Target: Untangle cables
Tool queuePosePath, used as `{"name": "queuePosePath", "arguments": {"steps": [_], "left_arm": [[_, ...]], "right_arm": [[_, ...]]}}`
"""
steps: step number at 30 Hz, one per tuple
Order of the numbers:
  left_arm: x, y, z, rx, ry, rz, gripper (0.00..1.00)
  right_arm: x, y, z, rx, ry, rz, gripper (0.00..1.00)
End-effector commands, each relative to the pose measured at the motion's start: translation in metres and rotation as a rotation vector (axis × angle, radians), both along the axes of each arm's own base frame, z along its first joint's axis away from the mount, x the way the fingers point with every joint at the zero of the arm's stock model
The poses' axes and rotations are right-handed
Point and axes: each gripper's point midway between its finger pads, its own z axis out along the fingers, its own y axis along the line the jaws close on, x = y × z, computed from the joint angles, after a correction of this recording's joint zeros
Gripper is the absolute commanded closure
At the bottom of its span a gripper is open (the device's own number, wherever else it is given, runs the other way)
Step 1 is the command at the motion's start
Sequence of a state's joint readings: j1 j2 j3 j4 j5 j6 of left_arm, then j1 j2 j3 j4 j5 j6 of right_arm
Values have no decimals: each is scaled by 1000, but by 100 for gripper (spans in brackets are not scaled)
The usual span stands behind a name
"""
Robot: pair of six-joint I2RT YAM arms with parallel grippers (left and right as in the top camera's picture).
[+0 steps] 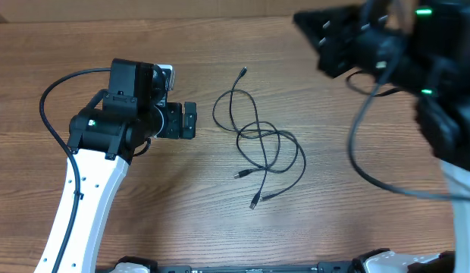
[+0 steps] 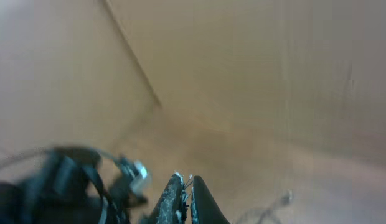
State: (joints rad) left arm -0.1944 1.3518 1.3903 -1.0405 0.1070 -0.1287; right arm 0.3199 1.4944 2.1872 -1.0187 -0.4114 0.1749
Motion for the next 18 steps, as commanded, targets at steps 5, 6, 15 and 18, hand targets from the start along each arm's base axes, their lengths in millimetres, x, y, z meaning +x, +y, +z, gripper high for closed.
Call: {"name": "queuePosePath", "arguments": {"steps": [5, 6, 15, 18], "left_arm": [[4, 2, 4, 0, -10, 13, 0], [5, 2, 4, 0, -10, 13, 0], [5, 2, 4, 0, -10, 13, 0], [5, 2, 4, 0, -10, 13, 0]], "right_arm": [[-13, -38, 51, 44, -107, -146, 96], [-10, -41, 43, 30, -82, -167, 96], [45, -61, -80, -242, 261, -323, 39], [60, -57, -116, -291, 365, -316, 20]]}}
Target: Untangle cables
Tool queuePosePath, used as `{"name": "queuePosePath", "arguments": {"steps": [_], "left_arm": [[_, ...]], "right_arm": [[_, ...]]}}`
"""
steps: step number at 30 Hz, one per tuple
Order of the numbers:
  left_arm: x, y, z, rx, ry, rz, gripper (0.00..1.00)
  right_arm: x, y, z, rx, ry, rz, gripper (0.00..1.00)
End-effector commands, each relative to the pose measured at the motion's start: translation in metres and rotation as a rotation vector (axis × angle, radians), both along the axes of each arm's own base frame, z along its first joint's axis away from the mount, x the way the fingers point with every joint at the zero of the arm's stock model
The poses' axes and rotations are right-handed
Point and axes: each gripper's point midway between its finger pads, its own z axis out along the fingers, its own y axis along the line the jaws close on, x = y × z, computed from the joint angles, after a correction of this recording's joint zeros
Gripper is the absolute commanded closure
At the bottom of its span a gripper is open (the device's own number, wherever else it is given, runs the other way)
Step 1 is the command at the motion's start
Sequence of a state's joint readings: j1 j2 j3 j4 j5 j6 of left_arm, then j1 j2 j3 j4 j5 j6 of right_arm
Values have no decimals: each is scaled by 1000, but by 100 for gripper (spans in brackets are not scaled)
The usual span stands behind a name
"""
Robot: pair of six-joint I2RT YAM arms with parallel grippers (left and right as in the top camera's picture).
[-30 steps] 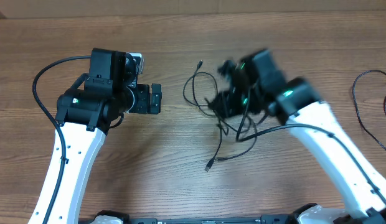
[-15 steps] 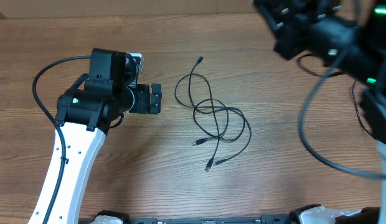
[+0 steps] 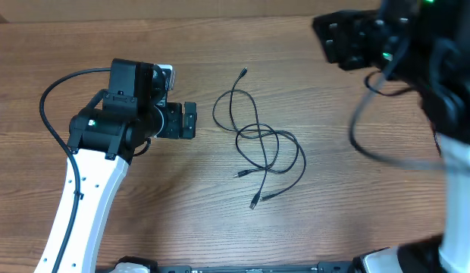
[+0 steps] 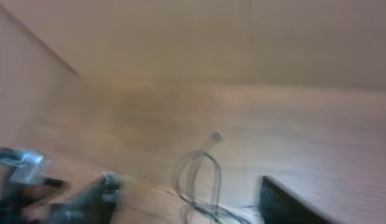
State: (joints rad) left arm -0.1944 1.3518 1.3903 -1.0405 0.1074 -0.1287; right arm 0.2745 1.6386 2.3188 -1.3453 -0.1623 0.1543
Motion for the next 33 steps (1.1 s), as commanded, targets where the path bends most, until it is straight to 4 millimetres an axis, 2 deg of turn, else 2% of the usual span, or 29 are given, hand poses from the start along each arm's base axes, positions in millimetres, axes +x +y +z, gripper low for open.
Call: {"name": "queuePosePath", "arguments": {"steps": [1, 6, 10, 14, 19, 29, 33], "left_arm": [[5, 2, 4, 0, -10, 13, 0], [5, 2, 4, 0, -10, 13, 0], [4, 2, 4, 0, -10, 13, 0], [5, 2, 4, 0, -10, 13, 0], [4, 2, 4, 0, -10, 13, 0], [5, 2, 4, 0, -10, 13, 0], [5, 2, 4, 0, -10, 13, 0]], "right_arm": [[29, -6, -51, -84, 131, -51, 16], [45, 7, -121, -164, 329, 43, 2], [50, 8, -173, -206, 494, 50, 1], [49, 8, -215, -264, 615, 93, 1], [45, 3, -242, -346, 690, 154, 0], [48, 0, -265, -395, 730, 193, 0], [50, 3, -282, -393, 763, 201, 0]]}}
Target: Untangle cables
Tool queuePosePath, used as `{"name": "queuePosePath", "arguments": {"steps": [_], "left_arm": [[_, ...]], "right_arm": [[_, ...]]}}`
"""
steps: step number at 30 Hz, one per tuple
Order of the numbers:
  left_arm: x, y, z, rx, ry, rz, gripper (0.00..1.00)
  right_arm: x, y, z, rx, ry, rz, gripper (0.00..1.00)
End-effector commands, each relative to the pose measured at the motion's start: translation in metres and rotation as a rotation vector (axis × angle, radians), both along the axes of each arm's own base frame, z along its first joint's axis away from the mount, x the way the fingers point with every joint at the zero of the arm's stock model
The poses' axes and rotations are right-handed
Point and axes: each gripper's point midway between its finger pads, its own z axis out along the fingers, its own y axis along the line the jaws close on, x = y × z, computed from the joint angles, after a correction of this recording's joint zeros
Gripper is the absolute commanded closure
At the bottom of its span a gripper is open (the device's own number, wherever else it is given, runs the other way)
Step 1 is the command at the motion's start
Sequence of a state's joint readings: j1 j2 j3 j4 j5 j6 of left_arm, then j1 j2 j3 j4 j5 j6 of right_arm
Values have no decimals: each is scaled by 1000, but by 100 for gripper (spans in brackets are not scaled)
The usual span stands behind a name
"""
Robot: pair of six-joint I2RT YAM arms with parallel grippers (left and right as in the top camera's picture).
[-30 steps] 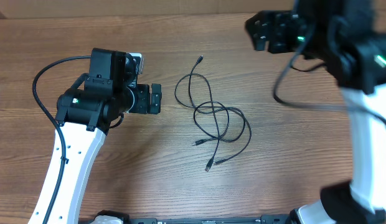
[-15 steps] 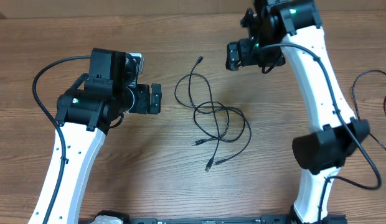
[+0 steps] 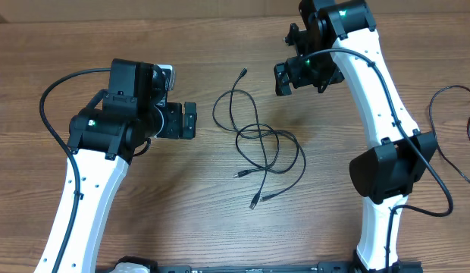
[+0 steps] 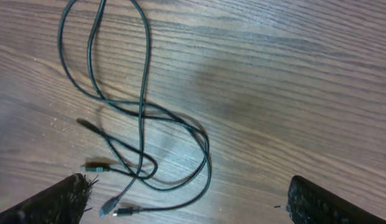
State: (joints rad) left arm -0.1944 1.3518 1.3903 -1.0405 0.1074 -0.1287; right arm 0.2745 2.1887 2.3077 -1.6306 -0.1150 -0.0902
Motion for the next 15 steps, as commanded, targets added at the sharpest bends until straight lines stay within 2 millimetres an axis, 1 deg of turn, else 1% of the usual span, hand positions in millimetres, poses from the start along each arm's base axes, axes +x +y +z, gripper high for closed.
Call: {"name": "queuePosePath", "arguments": {"steps": [1, 8, 13, 15], "left_arm": [[5, 2, 4, 0, -10, 13, 0], [5, 2, 4, 0, -10, 13, 0], [5, 2, 4, 0, -10, 13, 0], [5, 2, 4, 0, -10, 13, 0]], "right_arm": [[3, 0, -25, -9, 50, 11, 0], [-1, 22, -60, 89, 111, 28, 0], [-9, 32, -86, 86, 137, 66, 0], [-15, 38, -95, 85, 144, 112, 0]]}}
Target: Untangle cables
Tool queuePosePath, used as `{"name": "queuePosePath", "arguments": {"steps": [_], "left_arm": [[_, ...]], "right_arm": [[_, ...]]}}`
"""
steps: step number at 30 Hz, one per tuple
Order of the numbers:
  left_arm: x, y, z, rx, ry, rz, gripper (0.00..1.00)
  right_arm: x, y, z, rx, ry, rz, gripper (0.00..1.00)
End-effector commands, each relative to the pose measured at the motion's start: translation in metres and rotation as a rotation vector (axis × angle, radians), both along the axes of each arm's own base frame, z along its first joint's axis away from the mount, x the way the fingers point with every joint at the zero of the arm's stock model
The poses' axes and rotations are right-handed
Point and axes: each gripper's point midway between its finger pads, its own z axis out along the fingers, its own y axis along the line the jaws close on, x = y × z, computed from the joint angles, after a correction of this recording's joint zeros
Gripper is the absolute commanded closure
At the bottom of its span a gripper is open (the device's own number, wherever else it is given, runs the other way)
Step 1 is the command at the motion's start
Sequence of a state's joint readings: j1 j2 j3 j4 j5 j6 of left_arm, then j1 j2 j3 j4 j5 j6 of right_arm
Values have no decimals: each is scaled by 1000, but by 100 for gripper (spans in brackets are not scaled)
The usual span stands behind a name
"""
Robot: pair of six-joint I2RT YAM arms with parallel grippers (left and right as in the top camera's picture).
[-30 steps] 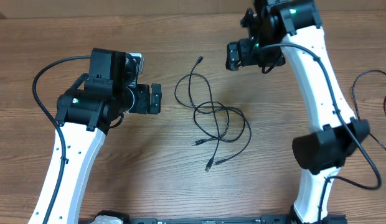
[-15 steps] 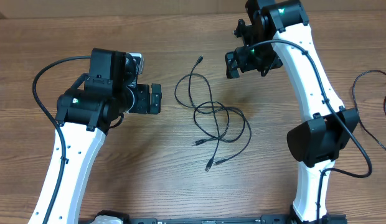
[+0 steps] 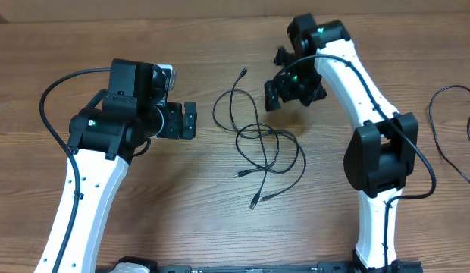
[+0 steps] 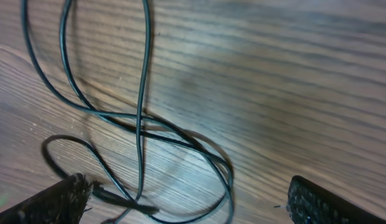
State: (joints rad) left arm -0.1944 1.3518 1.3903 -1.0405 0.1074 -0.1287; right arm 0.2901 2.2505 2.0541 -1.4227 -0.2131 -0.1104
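Observation:
A tangle of thin black cables [image 3: 259, 144] lies in loops on the wooden table [image 3: 182, 197], with several plug ends pointing toward the near side. My right gripper [image 3: 292, 91] hovers over the far right part of the tangle. In the right wrist view it [image 4: 187, 200] is open wide, with crossing cable loops [image 4: 142, 118] on the wood below and between its fingers [image 4: 320, 200], which hold nothing. My left gripper [image 3: 189, 120] sits to the left of the tangle, apart from it. The overhead view does not show how its jaws stand.
Another black cable [image 3: 447, 125] curls at the table's right edge. The right arm [image 3: 371, 98] reaches from the near right across to the far middle. The left arm [image 3: 91, 182] stands at the left.
My right gripper has moved a little left and nearer to the cables, which fill more of the wrist view. It is still open. The cables and the left arm have not moved.
My right arm was first raised high at the far right, close under the overhead camera, its gripper shut. Then its wrist view swung toward the cables. By 0.5 s ago it hung open above the tangle's far right, and now it is closer over it.

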Motion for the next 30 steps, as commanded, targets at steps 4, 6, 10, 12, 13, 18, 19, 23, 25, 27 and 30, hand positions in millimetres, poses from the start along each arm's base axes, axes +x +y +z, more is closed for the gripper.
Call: {"name": "queuePosePath", "arguments": {"steps": [4, 6, 10, 12, 13, 18, 19, 23, 25, 27, 30], "left_arm": [[4, 2, 4, 0, -10, 13, 0], [5, 2, 4, 0, -10, 13, 0], [5, 2, 4, 0, -10, 13, 0], [5, 2, 4, 0, -10, 13, 0], [5, 2, 4, 0, -10, 13, 1], [5, 2, 4, 0, -10, 13, 0], [4, 2, 4, 0, -10, 13, 1], [4, 2, 4, 0, -10, 13, 0], [5, 2, 4, 0, -11, 13, 0], [5, 2, 4, 0, -10, 13, 0], [4, 2, 4, 0, -10, 13, 0]], "right_arm": [[-19, 26, -26, 27, 12, 161, 0], [-21, 31, -34, 29, 3, 196, 0], [-22, 36, -51, 34, -12, 210, 0], [-23, 36, -58, 34, -14, 211, 0], [-24, 36, -61, 34, -13, 213, 0], [-32, 38, -76, 32, -7, 251, 0], [-32, 39, -77, 34, -11, 255, 0], [-31, 45, -81, 43, -44, 315, 0], [-30, 48, -83, 45, -62, 351, 0], [-26, 52, -83, 47, -86, 371, 0], [-24, 56, -83, 46, -103, 387, 1]]}}
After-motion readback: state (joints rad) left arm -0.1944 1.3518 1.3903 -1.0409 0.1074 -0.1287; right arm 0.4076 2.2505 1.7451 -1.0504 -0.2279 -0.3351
